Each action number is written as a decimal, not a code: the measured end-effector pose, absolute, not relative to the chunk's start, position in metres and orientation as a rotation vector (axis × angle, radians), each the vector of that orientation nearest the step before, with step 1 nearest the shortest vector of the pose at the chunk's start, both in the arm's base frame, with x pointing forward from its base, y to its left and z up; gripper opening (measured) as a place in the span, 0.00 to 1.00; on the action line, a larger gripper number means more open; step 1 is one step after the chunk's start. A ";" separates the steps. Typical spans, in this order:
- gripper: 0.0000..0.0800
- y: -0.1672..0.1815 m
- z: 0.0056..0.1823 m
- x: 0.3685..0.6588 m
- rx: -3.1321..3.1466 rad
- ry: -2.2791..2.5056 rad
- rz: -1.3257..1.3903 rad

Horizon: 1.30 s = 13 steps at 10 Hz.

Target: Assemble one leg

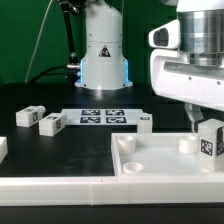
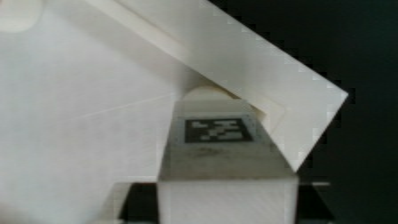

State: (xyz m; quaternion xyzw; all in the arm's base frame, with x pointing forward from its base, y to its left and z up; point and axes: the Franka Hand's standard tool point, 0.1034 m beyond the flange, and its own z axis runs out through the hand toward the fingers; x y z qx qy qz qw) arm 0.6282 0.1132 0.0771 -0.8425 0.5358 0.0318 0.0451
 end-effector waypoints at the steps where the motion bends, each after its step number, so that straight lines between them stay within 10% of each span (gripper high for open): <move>1: 0.36 0.114 0.077 0.628 -2.470 1.801 0.099; 6: 0.36 0.116 0.076 0.627 -2.145 2.172 0.136; 9: 0.77 0.118 0.076 0.627 -2.267 2.033 0.136; 13: 0.81 0.123 0.076 0.625 -2.678 1.437 0.107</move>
Offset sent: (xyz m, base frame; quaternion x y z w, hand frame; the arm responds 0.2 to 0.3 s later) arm -0.0022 -0.0006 -0.0016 -0.0005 -0.0021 0.2527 0.9675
